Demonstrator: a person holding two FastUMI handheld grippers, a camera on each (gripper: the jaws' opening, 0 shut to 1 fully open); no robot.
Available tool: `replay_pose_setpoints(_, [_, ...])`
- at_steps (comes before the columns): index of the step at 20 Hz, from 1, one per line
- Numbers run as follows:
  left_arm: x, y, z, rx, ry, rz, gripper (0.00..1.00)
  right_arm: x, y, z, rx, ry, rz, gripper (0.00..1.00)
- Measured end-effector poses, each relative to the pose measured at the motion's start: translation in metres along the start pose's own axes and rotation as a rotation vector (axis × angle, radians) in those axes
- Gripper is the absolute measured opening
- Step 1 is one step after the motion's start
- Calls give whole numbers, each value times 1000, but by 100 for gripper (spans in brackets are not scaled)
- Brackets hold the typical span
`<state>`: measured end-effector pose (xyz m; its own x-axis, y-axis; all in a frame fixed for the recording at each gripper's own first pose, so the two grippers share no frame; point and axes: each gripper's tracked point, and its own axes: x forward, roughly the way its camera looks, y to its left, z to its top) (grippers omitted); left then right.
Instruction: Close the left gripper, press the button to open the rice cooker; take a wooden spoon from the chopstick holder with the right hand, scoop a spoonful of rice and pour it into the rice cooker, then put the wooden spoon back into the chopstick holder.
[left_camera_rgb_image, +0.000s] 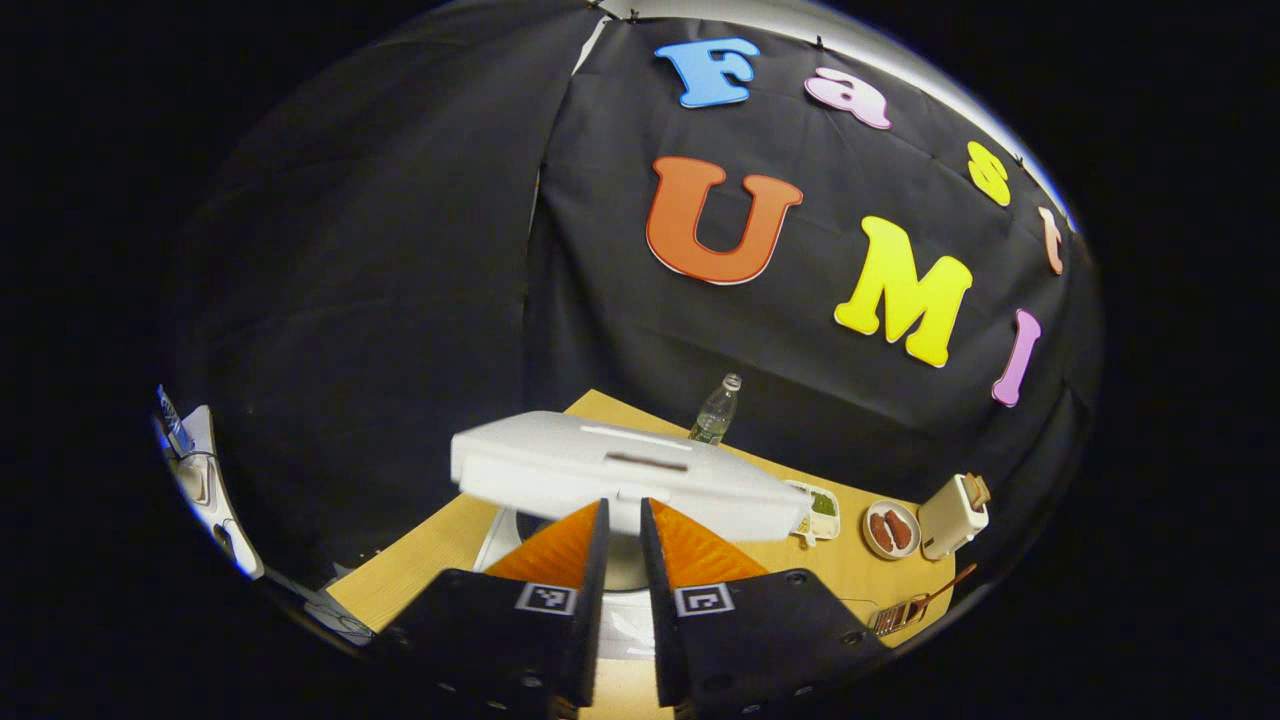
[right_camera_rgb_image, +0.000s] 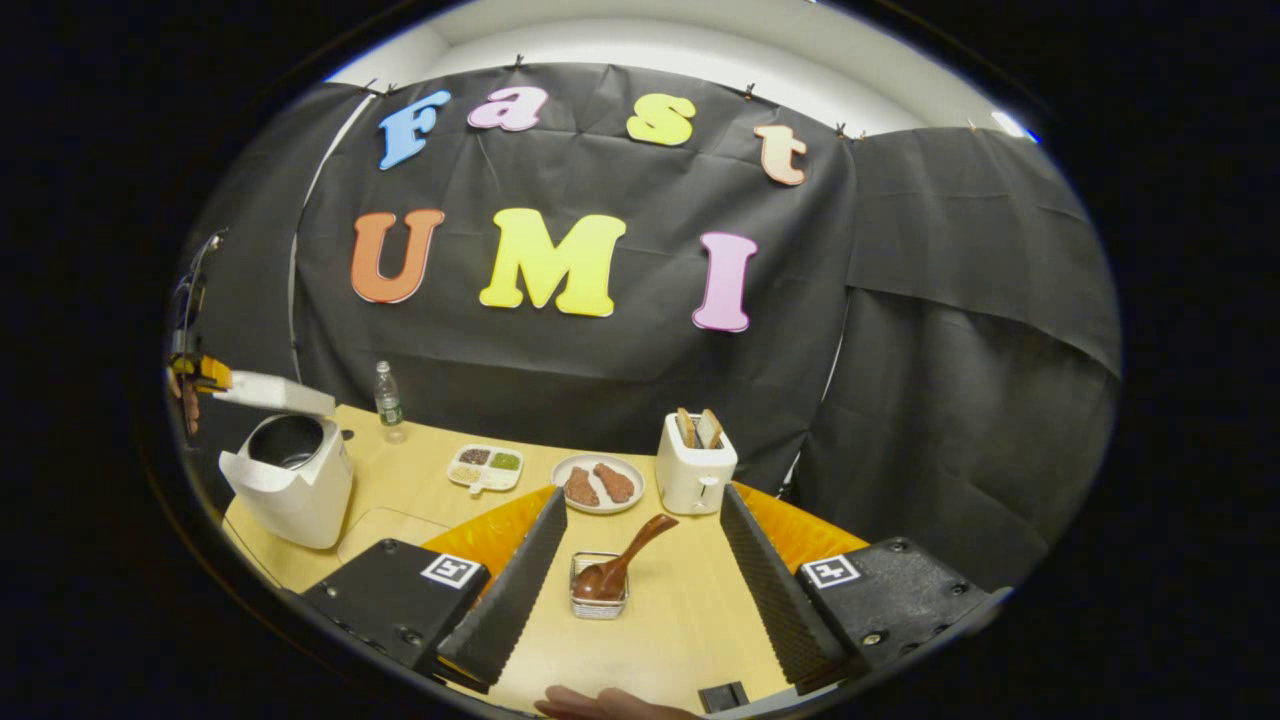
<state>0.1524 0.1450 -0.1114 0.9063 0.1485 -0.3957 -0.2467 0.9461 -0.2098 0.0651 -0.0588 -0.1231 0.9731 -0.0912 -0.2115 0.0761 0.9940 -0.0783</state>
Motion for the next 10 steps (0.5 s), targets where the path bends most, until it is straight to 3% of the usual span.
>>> replay_pose_setpoints(2, [-17,-6,5,-9,-24,-38,48,-1,1,0,-5,-4,-3,100])
replay_pose_setpoints(3, [-20,-2,5,-2,-41,-30,70,-2,2,-2,-4,1,-1,100])
replay_pose_setpoints(4, [-31,-1,4,7,-55,-32,100,-1,3,-5,-2,5,1,100])
replay_pose_setpoints(6, [-48,-4,8,32,-94,-41,94,2,3,-10,6,19,-5,100])
replay_pose_setpoints(10, [-79,-21,0,59,-136,-91,94,19,0,-29,33,59,-19,100])
